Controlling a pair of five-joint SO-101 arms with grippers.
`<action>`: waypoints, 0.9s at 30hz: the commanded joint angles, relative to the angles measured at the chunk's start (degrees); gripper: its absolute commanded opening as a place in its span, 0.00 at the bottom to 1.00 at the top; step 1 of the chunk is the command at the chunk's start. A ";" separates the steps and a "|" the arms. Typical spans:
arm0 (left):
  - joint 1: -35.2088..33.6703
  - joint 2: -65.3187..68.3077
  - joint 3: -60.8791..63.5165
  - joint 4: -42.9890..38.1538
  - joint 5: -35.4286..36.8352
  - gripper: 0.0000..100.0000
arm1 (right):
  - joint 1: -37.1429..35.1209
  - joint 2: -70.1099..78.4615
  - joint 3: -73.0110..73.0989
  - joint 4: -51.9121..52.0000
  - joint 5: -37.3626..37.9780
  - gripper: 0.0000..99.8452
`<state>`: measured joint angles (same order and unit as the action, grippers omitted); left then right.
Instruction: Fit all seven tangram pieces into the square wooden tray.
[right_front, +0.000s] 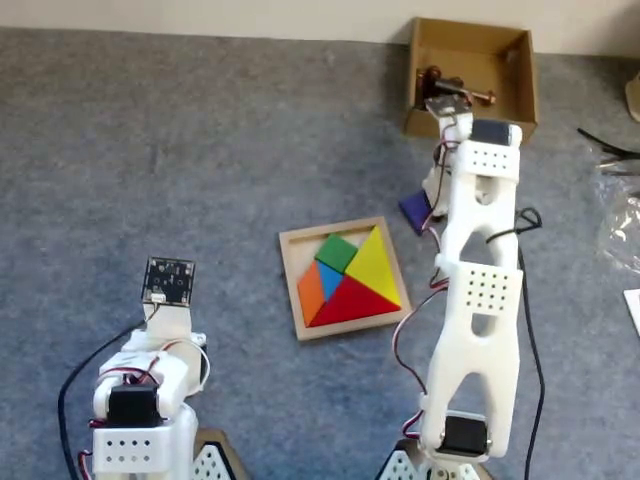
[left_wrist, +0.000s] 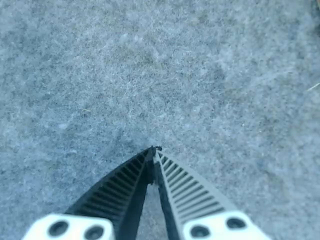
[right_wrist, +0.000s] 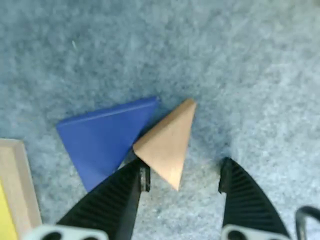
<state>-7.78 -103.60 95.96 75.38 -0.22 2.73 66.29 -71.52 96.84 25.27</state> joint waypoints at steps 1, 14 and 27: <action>-0.75 -0.75 1.27 0.26 0.26 0.01 | -1.27 -0.40 -5.67 -1.71 -0.62 0.22; -0.75 -0.75 1.27 0.26 0.26 0.01 | -5.14 -0.31 -7.34 -2.15 -0.70 0.22; -0.75 -0.75 1.27 0.26 0.26 0.01 | -4.70 -0.22 -7.08 -5.67 -14.42 0.22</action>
<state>-7.78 -103.60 95.96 75.38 -0.22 -1.76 67.25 -75.65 91.91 11.74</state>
